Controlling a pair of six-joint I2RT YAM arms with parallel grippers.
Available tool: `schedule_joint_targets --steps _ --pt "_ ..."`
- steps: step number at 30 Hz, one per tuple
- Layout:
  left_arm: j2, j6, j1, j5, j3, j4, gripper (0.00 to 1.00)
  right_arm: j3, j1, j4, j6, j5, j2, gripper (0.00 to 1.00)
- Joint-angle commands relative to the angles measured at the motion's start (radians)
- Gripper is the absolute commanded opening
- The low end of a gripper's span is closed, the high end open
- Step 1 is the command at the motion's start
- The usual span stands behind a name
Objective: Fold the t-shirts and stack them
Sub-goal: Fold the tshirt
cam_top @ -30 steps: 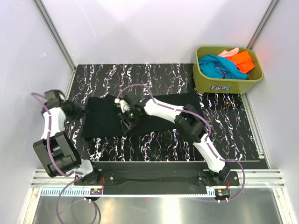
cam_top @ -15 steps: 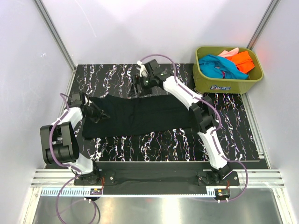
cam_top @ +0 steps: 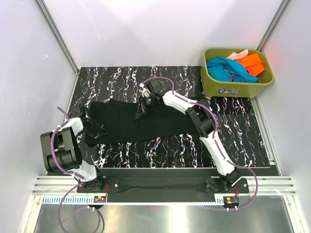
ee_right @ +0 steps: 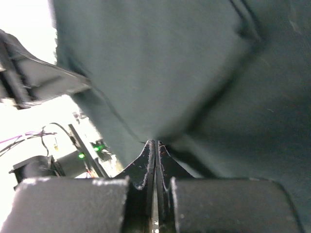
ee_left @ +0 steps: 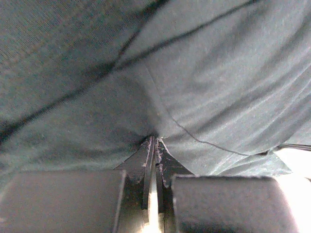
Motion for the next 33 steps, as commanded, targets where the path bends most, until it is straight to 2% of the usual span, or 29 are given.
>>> schedule_joint_targets --steps 1,4,9,10,13,14,15,17,18,21,25,28,33 --pt "0.043 0.02 0.037 -0.095 -0.008 0.007 0.06 -0.037 -0.002 0.068 0.01 -0.037 0.006 0.02" --pt "0.079 0.035 0.063 -0.075 0.004 0.008 0.1 -0.045 -0.02 0.044 0.017 -0.008 0.037 0.02" --pt "0.022 0.092 0.059 -0.031 0.058 0.0 0.33 -0.008 -0.034 -0.031 -0.034 0.038 0.051 0.03" --pt "0.004 0.121 0.057 -0.014 0.072 0.008 0.4 0.003 -0.034 -0.042 -0.04 0.036 0.048 0.05" --pt "-0.033 0.203 0.057 0.058 0.161 0.071 0.5 0.041 -0.034 -0.078 -0.031 0.026 0.019 0.14" --pt "0.006 0.234 0.057 0.093 0.199 0.12 0.53 0.041 -0.033 -0.079 -0.022 0.021 0.003 0.23" --pt "0.037 0.265 0.057 0.179 0.286 0.132 0.54 0.038 -0.034 -0.078 -0.005 0.021 -0.026 0.27" --pt "0.118 0.357 0.056 0.259 0.395 0.146 0.53 0.032 -0.034 -0.087 -0.003 0.018 -0.058 0.33" --pt "0.198 0.38 0.056 0.317 0.505 0.139 0.52 0.027 -0.034 -0.102 -0.005 0.019 -0.095 0.34" --pt "0.362 0.435 0.05 0.356 0.656 0.096 0.48 -0.006 -0.034 -0.136 -0.034 0.033 -0.17 0.36" --pt "0.518 0.52 0.007 0.273 0.889 0.017 0.44 -0.087 -0.036 -0.151 -0.063 0.044 -0.262 0.36" --pt "0.603 0.546 -0.007 0.258 0.943 0.01 0.44 -0.172 -0.037 -0.139 -0.075 0.039 -0.331 0.35" --pt "0.657 0.567 -0.024 0.239 0.983 0.025 0.44 -0.299 -0.05 -0.108 -0.082 0.044 -0.419 0.34"
